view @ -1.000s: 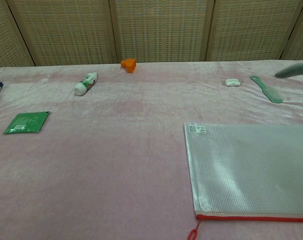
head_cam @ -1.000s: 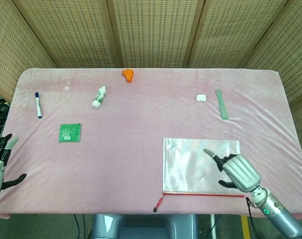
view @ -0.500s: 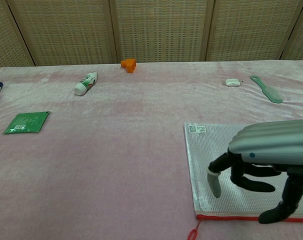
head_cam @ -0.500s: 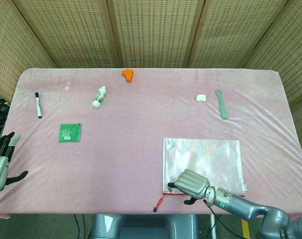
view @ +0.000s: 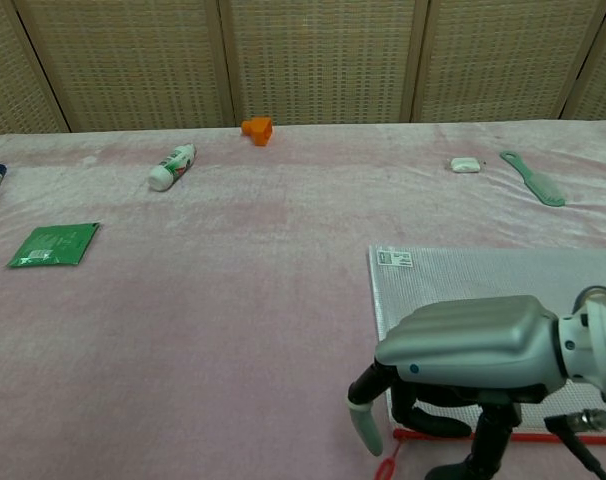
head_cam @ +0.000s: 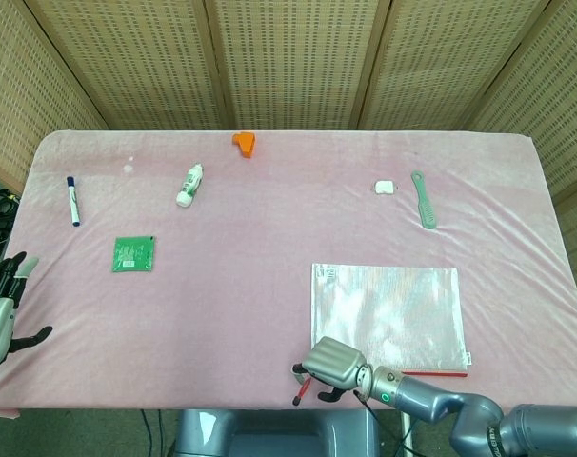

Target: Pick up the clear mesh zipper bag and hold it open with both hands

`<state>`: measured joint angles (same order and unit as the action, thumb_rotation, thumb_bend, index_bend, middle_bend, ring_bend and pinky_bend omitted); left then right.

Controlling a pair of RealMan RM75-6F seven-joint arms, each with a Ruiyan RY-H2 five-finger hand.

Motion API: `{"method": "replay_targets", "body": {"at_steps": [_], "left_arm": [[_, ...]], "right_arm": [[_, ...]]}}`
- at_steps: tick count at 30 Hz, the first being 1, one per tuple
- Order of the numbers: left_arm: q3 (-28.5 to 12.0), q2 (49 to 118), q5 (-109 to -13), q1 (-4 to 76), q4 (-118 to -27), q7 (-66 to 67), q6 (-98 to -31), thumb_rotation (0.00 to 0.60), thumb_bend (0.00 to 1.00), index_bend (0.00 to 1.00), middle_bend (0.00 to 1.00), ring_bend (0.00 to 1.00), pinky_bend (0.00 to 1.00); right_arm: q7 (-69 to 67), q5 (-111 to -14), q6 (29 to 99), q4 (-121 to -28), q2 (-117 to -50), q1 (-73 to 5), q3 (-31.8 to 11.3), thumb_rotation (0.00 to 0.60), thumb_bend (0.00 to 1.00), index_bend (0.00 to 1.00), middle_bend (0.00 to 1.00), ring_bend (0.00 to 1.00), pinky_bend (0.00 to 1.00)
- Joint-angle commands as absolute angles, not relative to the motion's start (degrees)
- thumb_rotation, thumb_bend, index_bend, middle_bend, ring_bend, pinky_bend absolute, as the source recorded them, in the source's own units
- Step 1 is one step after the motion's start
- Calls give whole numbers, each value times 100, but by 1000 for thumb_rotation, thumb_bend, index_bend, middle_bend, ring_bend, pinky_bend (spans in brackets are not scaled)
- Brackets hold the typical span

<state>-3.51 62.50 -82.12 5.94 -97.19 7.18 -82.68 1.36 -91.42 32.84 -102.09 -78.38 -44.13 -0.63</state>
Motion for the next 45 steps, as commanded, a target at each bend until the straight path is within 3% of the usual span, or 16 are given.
{"method": "replay_targets", "body": {"at_steps": [1, 18, 39, 45], "left_arm": [[-352, 6241, -8209, 593, -9719, 700, -8272, 600, 0, 0, 0, 0, 0], [-357, 6218, -8164, 610, -9713, 651, -8250, 600, 0, 0, 0, 0, 0], [-342, 6191, -8177, 608, -9715, 596, -8265, 600, 0, 0, 0, 0, 0], [-337, 6195, -8174, 616, -9716, 610, -8253, 600, 0, 0, 0, 0, 0]], "right_arm": [[353, -8931, 3226, -10093, -8046, -4447, -66, 600, 482, 466, 893, 876, 1000], [1201, -8415, 3470, -9643, -8783, -4481, 62, 600, 481, 500, 895, 876, 1000], [1300, -8345, 3755, -9393, -9030, -4439, 280, 600, 486, 572, 903, 878, 1000], [1212, -8395, 3833, -9375, -9044, -4434, 311, 600, 537, 595, 906, 878, 1000]]}}
